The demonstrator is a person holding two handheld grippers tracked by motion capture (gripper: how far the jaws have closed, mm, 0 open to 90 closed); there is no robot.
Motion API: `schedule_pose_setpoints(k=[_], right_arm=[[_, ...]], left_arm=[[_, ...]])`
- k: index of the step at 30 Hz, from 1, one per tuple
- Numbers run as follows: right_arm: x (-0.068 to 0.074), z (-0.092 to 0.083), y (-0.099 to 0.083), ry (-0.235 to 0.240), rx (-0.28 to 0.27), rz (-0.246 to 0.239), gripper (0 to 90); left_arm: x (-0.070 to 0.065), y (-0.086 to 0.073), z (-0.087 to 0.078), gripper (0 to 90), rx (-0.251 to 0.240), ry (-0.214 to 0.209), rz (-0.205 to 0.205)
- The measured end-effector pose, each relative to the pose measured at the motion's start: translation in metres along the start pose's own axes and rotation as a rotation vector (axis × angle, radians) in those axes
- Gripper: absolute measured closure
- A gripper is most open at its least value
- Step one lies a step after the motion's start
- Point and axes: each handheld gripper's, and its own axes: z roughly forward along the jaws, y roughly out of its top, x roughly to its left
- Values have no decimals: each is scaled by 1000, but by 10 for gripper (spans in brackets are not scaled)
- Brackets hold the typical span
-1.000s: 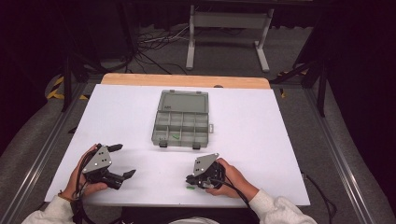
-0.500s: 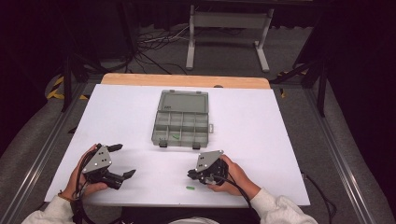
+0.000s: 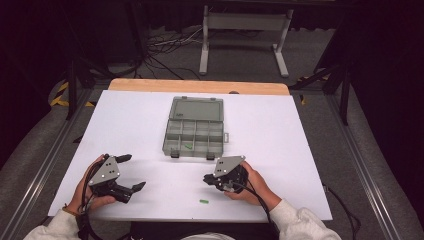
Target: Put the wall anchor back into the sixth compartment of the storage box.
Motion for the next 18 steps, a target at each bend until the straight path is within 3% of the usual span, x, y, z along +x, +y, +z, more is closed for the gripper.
schedule_pose_setpoints(k=[18], right_arm=[[-12, -8, 12, -64, -42, 7, 856]], left_arm=[[0, 0, 1, 30, 3, -2, -6]])
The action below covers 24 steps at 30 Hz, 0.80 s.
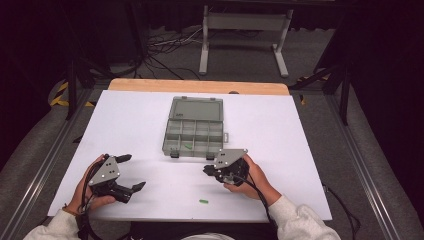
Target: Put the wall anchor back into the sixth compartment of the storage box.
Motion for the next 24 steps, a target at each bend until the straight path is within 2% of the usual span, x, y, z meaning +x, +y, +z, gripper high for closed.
schedule_pose_setpoints(k=[10, 24], right_arm=[[-9, -3, 10, -28, -33, 4, 856], [-19, 6, 28, -44, -59, 5, 856]], left_arm=[[0, 0, 0, 30, 0, 0, -1], [0, 0, 0, 30, 0, -3, 0]])
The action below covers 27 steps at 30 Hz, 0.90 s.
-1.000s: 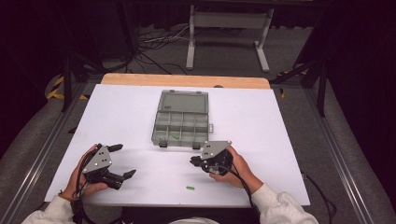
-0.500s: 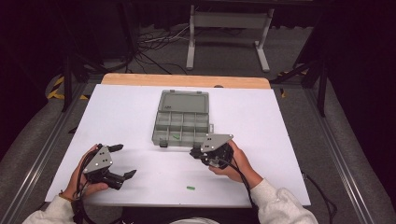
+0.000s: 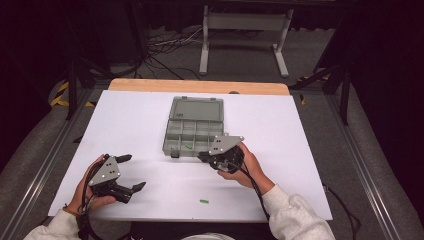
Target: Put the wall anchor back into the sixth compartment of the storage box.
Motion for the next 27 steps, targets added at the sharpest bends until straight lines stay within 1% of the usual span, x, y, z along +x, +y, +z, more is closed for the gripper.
schedule_pose_setpoints(k=[1, 4, 15, 18, 23, 26, 27], right_arm=[[-2, 2, 4, 0, -6, -3, 856], [-3, 5, 7, -1, -10, -5, 856], [-12, 25, 20, -12, -2, -1, 856], [-14, 31, 22, -14, 3, -4, 856], [-18, 40, 24, -18, 10, 2, 856], [-22, 44, 27, -18, 9, 15, 856], [-23, 46, 28, -22, 9, 15, 856]], left_arm=[[0, 0, 0, 30, 0, 0, 0], [0, 0, 0, 30, 0, -1, -1], [1, -1, 0, 31, -2, -8, -1], [0, 0, 0, 31, -1, -7, 5], [0, 0, 0, 31, -3, -10, 1], [0, 0, 0, 31, -2, -13, 0], [0, -1, 0, 31, -4, -7, 1]])
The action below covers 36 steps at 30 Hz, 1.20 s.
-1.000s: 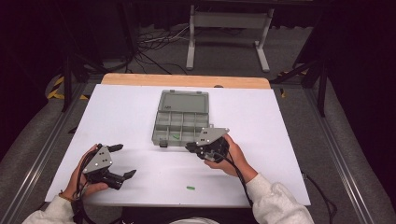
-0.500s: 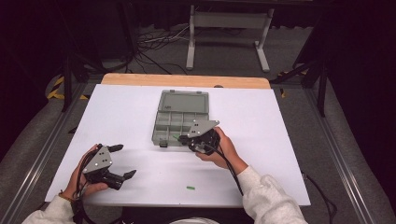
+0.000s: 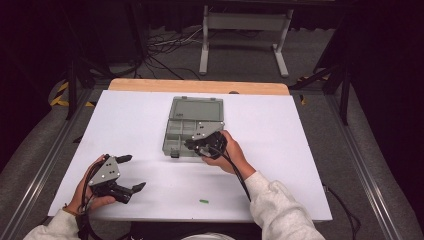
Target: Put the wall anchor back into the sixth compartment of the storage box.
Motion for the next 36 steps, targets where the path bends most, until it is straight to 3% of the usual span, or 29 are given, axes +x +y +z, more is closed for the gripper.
schedule_pose_setpoints(k=[10, 15, 36], right_arm=[[-14, 21, 3, -16, 35, 48, 856], [-16, 28, 2, -25, 59, 50, 855], [-20, 33, -2, -29, 66, 84, 844]], left_arm=[[0, 0, 0, 32, -1, -2, 0], [0, 0, 0, 31, 0, -6, -1], [0, 0, 0, 32, 1, -6, 1]])
